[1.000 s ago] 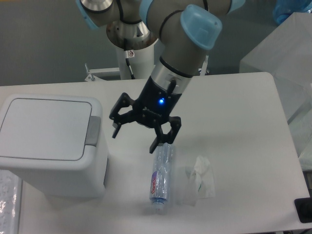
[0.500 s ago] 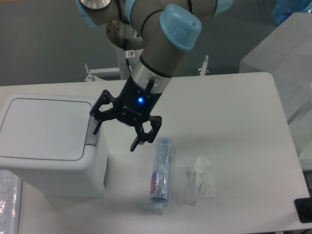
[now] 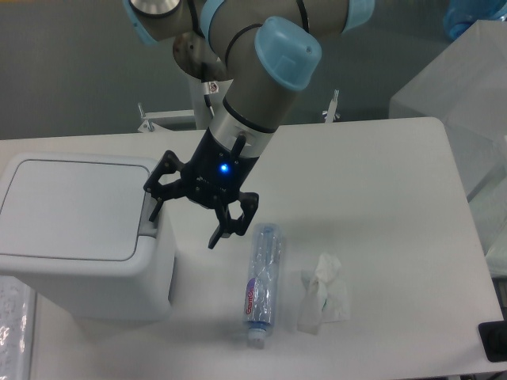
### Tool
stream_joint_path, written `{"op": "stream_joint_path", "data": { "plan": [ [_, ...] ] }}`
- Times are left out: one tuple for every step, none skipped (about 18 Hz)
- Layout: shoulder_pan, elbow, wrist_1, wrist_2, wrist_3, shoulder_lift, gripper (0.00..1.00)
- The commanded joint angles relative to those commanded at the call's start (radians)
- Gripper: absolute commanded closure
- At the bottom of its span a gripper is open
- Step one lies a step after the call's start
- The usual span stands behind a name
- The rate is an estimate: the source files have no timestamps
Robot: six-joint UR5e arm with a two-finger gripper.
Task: Open the trash can
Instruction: 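Press the gripper finger against the lid's edge to tip it open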
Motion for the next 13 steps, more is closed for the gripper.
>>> {"op": "stream_joint_path", "data": {
  "plan": [
    [0.000,-0.002,0.000,0.000,0.000,0.000,0.00],
    [0.000,-0.002,0.000,0.000,0.000,-0.002,0.00],
    [0.000,-0.005,0.002,0.000,0.002,-0.002,0.00],
    [0.000,-0.006,0.002,0.000,0.003,0.000,0.00],
    [0.000,-0.008,0.002,0.000,0.003,0.000,0.00],
    [0.000,-0.009,0.002,0.000,0.005,-0.002,0.00],
    [0.000,-0.009,0.002,0.000,0.005,-0.002,0.00],
    [0.000,-0.011,0.003,0.000,0.005,-0.002,0.00],
    [0.000,-0.015,0.011,0.002,0.003,-0.003,0.00],
    [0.000,-0.020,0.023,0.002,0.003,-0.002,0.00],
    [0.000,-0.028,0.038,0.002,0.002,-0.002,0.00],
    [0.000,-0.031,0.046,0.002,0.000,0.000,0.00],
    [0.000,-0.031,0.045,0.002,-0.003,0.000,0.00]
  ]
}}
